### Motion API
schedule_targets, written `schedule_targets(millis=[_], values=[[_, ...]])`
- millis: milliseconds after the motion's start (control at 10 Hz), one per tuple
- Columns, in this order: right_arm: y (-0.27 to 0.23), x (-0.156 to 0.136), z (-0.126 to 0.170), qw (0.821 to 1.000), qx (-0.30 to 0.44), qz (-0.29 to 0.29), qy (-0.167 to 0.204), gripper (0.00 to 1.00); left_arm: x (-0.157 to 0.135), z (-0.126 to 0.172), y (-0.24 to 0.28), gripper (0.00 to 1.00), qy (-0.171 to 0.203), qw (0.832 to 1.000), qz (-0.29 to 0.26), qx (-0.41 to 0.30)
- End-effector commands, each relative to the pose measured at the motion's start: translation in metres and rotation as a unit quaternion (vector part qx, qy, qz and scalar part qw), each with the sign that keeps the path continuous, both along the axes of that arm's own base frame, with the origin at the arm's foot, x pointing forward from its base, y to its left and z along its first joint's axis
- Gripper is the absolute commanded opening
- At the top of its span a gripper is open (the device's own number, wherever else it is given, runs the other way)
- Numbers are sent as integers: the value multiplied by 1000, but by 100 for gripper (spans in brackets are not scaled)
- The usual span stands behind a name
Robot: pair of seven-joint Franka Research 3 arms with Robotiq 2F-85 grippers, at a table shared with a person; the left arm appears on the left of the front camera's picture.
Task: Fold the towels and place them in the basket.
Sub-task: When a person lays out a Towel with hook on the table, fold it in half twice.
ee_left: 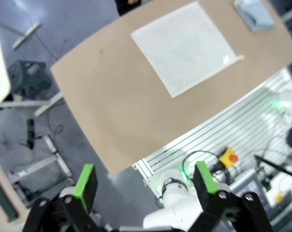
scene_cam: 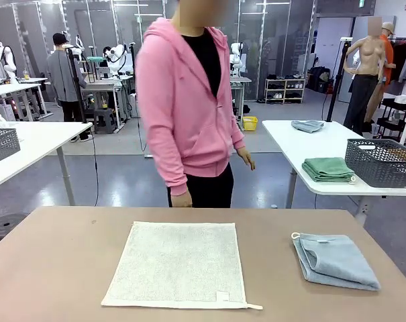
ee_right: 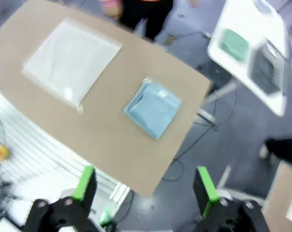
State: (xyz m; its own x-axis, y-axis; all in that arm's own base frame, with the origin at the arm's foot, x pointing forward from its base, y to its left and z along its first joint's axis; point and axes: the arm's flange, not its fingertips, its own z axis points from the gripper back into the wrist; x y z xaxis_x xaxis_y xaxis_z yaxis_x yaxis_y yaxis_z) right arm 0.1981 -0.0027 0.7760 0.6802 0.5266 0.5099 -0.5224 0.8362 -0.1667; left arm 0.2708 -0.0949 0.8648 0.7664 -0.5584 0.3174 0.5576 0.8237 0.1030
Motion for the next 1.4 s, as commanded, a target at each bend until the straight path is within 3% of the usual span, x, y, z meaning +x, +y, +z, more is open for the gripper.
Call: schedule_targets(millis=[0, 200, 300, 500, 700, 900, 1000, 1200, 1300], values=[[45, -3, -27, 992, -80, 100, -3, 100, -16, -30, -15, 100, -9, 997, -77, 27], [84, 10, -55, 984, -101, 148, 14, 100, -21, -73, -27, 100, 7, 989, -144, 33], [111, 21, -84, 976, -106, 189, 22, 100, -22, -101, -35, 100, 12, 980, -189, 55], [147, 33, -125, 954, -127, 266, 48, 100, -17, -159, -50, 100, -4, 959, -278, 58], [175, 43, -177, 934, -163, 308, 73, 100, -12, -210, -73, 100, -19, 935, -348, 64], [189, 49, -222, 919, -138, 349, 121, 100, 1, -253, -83, 100, 21, 928, -359, 94], [193, 50, -237, 913, -150, 357, 133, 100, 8, -258, -86, 100, 17, 927, -364, 91], [195, 54, -247, 921, -140, 331, 149, 100, 9, -259, -85, 100, 30, 925, -360, 115], [197, 47, -245, 916, -156, 343, 140, 100, 4, -268, -90, 100, 33, 929, -358, 90]])
